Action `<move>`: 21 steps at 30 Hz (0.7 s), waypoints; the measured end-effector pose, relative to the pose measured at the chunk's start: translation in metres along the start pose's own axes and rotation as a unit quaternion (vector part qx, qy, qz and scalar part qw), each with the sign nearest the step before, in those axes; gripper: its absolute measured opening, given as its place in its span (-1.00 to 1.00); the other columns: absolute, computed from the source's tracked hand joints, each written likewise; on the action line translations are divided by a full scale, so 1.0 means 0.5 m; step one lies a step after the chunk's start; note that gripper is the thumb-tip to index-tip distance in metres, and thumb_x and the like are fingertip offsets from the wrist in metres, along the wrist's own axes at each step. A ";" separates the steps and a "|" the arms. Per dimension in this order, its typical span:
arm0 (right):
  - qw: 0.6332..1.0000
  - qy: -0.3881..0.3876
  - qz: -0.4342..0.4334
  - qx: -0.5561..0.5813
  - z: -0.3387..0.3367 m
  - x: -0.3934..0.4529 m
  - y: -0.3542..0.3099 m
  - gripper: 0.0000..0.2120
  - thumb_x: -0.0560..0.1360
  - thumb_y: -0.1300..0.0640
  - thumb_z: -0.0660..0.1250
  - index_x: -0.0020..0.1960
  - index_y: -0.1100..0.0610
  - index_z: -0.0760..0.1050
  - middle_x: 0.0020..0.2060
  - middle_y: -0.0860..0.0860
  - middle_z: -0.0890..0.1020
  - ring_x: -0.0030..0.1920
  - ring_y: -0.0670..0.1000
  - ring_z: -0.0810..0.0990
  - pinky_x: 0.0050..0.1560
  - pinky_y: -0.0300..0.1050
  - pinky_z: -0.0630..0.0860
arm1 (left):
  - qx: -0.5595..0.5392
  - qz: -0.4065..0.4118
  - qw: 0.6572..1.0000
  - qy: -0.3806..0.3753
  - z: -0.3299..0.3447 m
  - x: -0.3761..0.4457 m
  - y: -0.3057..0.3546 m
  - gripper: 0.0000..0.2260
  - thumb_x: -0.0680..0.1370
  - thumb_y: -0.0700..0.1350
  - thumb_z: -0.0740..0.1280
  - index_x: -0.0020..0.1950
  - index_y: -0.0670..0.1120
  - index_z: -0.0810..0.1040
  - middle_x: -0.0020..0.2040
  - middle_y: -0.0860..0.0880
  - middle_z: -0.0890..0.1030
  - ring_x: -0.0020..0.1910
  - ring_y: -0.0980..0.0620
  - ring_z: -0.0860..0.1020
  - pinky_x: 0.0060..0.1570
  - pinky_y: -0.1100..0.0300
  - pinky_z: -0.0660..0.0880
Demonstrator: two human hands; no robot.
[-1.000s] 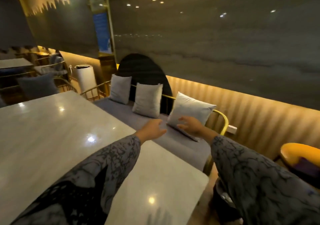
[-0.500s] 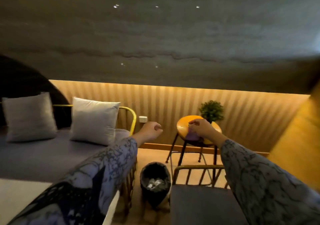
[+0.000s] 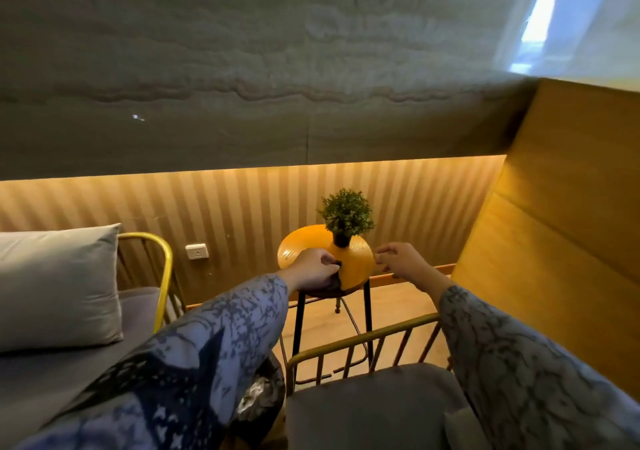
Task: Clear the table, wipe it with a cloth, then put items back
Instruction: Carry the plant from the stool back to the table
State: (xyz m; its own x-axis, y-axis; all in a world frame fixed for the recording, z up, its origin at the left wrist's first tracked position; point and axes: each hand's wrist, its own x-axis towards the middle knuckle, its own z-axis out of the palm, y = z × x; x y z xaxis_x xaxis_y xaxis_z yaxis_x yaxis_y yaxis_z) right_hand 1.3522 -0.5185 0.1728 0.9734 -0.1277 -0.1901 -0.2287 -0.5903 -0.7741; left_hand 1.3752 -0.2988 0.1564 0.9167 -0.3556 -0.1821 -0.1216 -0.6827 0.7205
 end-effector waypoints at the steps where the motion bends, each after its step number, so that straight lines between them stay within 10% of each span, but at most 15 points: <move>1: 1.000 0.006 0.007 0.006 0.009 0.036 0.004 -0.71 0.58 0.12 0.30 0.27 0.15 0.53 0.03 0.06 0.62 -0.08 -0.04 0.60 -0.28 -0.25 0.47 | 0.013 0.003 1.000 -0.005 -0.007 0.044 -0.011 -0.64 0.59 -0.02 0.32 0.33 -0.17 0.50 0.26 -0.10 0.55 0.23 -0.05 0.50 0.08 0.24 0.37; 6: 0.996 0.018 0.076 0.052 0.078 0.233 0.028 -0.69 0.55 0.15 0.32 0.28 0.15 0.51 0.00 0.08 0.62 -0.06 0.00 0.60 -0.19 -0.14 0.57 | 0.029 -0.019 0.998 -0.049 -0.030 0.280 -0.099 -0.87 0.60 -0.01 0.30 0.04 -0.04 0.46 -0.01 -0.11 0.44 -0.02 -0.06 0.43 -0.02 0.16 0.32; 12: 0.980 0.043 0.169 0.095 0.202 0.430 0.086 -0.57 0.48 0.10 0.43 0.31 0.16 0.48 0.16 0.13 0.58 0.13 0.12 0.57 0.15 0.06 0.56 | 0.043 -0.059 0.989 -0.129 -0.021 0.501 -0.233 -0.50 0.59 -0.02 0.34 0.46 -0.21 0.34 0.44 -0.15 0.38 0.42 -0.12 0.36 0.35 0.09 0.34; 21: 0.940 0.167 0.214 0.207 0.292 0.608 0.102 -0.41 0.31 0.14 0.60 0.25 0.08 0.43 0.08 -0.06 0.56 0.15 0.00 0.54 0.13 -0.07 0.51 | 0.177 -0.006 0.976 -0.126 0.020 0.694 -0.392 -0.35 0.53 0.15 0.34 0.49 -0.17 0.28 0.50 -0.20 0.26 0.51 -0.18 0.17 0.45 -0.08 0.19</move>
State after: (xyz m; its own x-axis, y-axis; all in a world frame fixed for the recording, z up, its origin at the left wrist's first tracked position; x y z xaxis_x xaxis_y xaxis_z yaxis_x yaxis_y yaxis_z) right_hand 1.6343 -0.4709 -0.0125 0.7252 -0.5675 -0.3899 -0.5182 -0.0770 -0.8518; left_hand 1.7132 -0.2950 -0.0548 0.8017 -0.4615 -0.3799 -0.2768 -0.8499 0.4483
